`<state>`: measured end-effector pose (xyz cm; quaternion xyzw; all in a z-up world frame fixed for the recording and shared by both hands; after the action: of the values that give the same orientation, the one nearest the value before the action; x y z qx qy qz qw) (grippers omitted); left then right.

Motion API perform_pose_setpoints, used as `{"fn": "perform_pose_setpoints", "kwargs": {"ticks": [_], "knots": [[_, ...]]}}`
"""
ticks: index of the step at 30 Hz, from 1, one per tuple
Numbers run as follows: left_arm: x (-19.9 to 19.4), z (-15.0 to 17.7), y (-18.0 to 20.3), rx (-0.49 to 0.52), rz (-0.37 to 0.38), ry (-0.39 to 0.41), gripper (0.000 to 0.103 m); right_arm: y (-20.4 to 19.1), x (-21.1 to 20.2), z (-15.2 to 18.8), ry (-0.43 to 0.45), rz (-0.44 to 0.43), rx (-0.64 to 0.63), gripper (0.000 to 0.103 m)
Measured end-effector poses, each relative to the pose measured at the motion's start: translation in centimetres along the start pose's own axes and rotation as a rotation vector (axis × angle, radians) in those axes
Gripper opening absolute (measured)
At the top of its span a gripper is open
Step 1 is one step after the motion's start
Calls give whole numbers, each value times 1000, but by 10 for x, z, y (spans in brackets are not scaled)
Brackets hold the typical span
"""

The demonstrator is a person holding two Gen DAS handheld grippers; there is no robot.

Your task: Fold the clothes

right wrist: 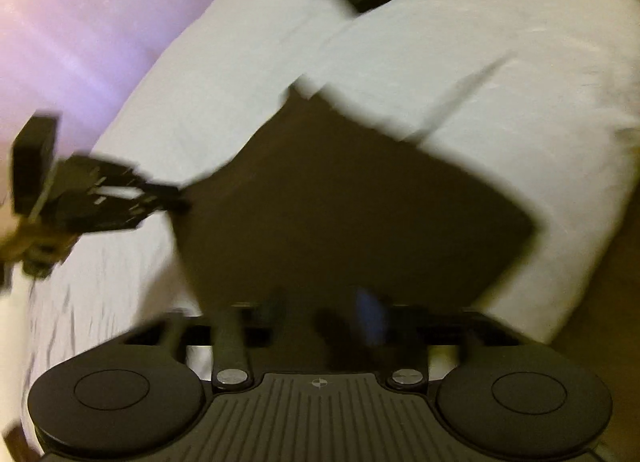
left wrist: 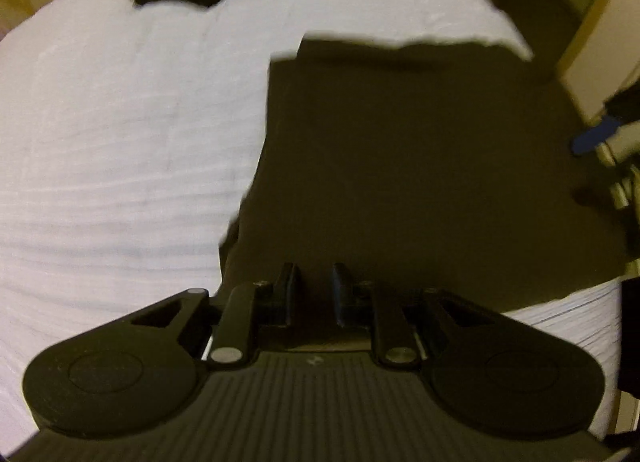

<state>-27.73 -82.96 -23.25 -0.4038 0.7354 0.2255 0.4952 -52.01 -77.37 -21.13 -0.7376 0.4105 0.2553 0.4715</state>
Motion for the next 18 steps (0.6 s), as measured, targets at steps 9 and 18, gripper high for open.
{"fn": "perform_pose_setpoints", "kwargs": {"ticks": [9,18], "knots": [[-13,31,-16,-58,-77,49,18,-4,13,26,-68,108,-67,65],[-56,52,43,149,-79,115,33,-55,19,54,-103,94,-230,65]]}}
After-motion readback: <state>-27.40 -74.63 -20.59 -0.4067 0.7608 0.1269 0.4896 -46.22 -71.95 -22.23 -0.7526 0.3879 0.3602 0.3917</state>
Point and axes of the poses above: each gripper's, at about its wrist camera, not at the fingertips, and x roughly the way its jaws point, y to its right, z to its underside, the point moved 5 cm from there along x, roughly the way its jaws point, and after that the axes turned 3 degrees about y, right-handed, at the moved point
